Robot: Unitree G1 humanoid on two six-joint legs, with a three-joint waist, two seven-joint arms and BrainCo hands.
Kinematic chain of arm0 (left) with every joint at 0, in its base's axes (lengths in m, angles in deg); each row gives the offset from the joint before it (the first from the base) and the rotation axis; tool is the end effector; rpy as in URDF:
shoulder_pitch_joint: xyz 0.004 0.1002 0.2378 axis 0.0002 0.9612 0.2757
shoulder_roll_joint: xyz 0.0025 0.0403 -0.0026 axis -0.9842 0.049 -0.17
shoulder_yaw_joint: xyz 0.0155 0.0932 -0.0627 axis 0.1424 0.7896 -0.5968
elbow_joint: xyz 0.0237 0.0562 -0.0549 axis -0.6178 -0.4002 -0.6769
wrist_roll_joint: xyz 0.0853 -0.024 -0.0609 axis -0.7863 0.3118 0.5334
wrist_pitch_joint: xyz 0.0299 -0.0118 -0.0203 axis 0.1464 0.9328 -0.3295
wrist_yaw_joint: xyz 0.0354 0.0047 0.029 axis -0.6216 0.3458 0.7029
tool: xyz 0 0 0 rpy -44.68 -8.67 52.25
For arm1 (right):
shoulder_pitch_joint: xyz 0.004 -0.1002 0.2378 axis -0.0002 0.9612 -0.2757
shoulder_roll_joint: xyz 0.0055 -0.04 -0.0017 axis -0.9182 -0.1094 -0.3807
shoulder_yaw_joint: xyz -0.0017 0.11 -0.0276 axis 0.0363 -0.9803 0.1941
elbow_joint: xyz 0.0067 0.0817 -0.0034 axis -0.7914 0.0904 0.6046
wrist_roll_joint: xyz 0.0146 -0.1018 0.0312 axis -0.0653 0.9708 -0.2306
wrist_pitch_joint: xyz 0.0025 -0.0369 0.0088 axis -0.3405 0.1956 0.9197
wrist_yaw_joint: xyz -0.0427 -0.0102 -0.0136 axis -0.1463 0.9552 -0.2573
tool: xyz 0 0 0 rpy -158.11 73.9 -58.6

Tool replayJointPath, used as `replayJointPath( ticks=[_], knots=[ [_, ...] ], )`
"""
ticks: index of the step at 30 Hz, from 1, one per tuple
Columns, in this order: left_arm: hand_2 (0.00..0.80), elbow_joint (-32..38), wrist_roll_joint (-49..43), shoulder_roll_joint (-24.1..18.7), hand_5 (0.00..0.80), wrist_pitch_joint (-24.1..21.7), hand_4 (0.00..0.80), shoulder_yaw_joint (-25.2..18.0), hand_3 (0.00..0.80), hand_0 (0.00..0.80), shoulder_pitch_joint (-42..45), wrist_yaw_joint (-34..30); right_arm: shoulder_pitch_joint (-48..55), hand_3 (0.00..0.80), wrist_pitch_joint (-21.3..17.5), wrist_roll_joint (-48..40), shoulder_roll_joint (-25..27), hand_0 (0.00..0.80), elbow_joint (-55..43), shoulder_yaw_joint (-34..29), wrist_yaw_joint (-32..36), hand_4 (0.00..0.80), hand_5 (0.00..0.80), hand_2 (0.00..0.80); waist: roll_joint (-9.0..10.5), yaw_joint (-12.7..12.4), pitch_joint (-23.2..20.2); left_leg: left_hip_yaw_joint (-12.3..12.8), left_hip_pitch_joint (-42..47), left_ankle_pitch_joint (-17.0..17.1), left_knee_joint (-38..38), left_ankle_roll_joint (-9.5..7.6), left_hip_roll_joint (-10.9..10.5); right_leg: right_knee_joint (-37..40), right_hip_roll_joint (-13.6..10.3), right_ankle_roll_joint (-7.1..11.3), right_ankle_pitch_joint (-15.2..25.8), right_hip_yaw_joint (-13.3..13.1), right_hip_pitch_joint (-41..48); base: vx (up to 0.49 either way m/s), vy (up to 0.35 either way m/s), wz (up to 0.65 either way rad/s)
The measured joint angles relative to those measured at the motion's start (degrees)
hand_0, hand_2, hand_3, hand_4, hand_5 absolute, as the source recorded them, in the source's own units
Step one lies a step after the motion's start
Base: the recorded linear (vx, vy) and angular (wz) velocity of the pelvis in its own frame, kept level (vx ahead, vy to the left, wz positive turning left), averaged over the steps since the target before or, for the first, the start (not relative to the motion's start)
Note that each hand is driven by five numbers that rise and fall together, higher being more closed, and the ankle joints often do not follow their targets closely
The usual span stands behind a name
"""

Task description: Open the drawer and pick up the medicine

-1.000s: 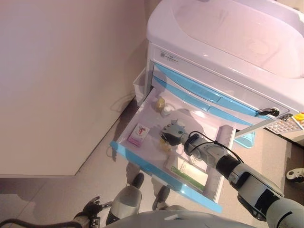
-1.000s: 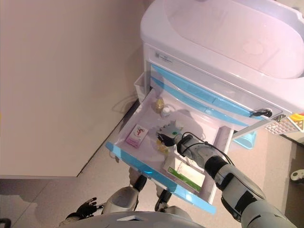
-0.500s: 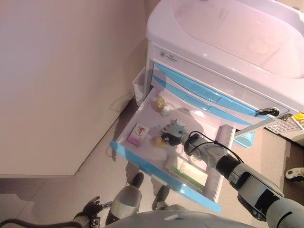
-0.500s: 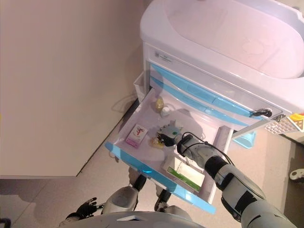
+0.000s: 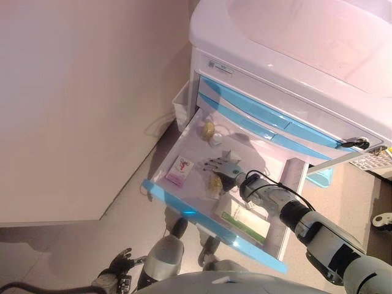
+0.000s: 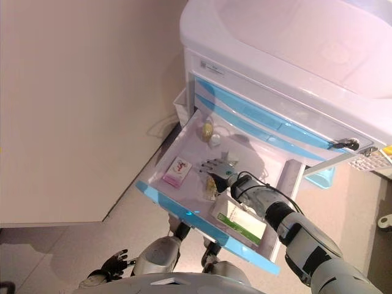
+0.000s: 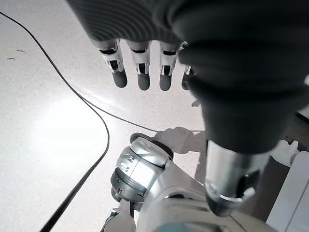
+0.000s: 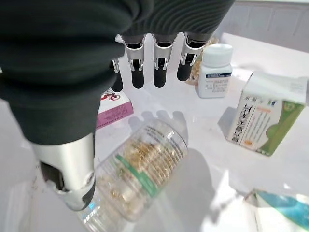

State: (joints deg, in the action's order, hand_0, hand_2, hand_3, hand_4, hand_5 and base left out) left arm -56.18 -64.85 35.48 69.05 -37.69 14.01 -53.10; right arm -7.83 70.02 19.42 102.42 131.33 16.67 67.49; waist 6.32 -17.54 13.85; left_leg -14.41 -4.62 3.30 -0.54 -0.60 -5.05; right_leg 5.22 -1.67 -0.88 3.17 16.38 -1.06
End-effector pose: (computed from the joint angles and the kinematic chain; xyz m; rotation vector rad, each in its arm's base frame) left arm 0.0650 0.2489 -0.1247 0.1383 1.0997 0.1327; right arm 0.2710 -0.1433 -0.0098 -1.5819 -0.2438 0.7672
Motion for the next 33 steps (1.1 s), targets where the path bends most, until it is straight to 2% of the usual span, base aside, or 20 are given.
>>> replayJointPath(
  ticks=[16, 22, 29, 33],
  knots=[
    [0.000, 0.77, 0.08, 0.00, 0.000, 0.76, 0.000, 0.12, 0.000, 0.000, 0.00, -0.06, 0.00, 0.000, 0.37, 1.52, -0.01, 0.000, 1.11, 0.03, 1.10, 0.000, 0.000, 0.000, -0.23, -0.05, 0.14, 0.06, -0.02, -0.03, 0.05, 0.04, 0.01, 0.00, -0.01, 0.02, -0.01, -0.01, -0.02, 0.000, 0.000, 0.00],
    [0.000, 0.75, 0.11, -0.06, 0.000, 0.75, 0.000, 1.17, 0.000, 0.000, -0.19, -0.18, -0.38, 0.000, 0.97, 9.57, -0.50, 0.000, 4.67, 0.23, 0.48, 0.000, 0.000, 0.000, -0.82, -0.83, 0.42, -0.11, -0.04, -0.03, 0.04, 0.04, 0.02, 0.00, 0.01, 0.02, -0.01, 0.02, -0.02, 0.000, 0.000, 0.00],
    [0.000, 0.89, 0.11, -0.52, 0.000, 0.74, 0.000, 1.30, 0.000, 0.000, -0.65, -0.81, -1.90, 0.000, -1.74, 19.11, -1.96, 0.000, 8.04, 2.39, -2.78, 0.000, 0.000, 0.000, -1.19, -1.70, 0.60, -0.96, -1.14, 0.14, -0.08, 0.11, -0.11, 0.00, -0.03, 0.01, -0.01, 0.80, -0.79, -0.017, 0.000, 0.05],
    [0.000, 1.68, 0.11, -0.64, 0.000, 0.76, 0.000, 1.31, 0.000, 0.000, -0.64, -1.08, -2.02, 0.000, -2.58, 21.28, -2.00, 0.000, 9.94, 2.45, -4.26, 0.000, 0.000, 0.000, -1.56, -2.70, 0.77, -1.47, -1.19, 0.17, -0.08, 0.13, -0.19, 0.00, -0.11, 0.14, -0.12, 1.44, -0.71, -0.007, -0.001, 0.08]
  ],
)
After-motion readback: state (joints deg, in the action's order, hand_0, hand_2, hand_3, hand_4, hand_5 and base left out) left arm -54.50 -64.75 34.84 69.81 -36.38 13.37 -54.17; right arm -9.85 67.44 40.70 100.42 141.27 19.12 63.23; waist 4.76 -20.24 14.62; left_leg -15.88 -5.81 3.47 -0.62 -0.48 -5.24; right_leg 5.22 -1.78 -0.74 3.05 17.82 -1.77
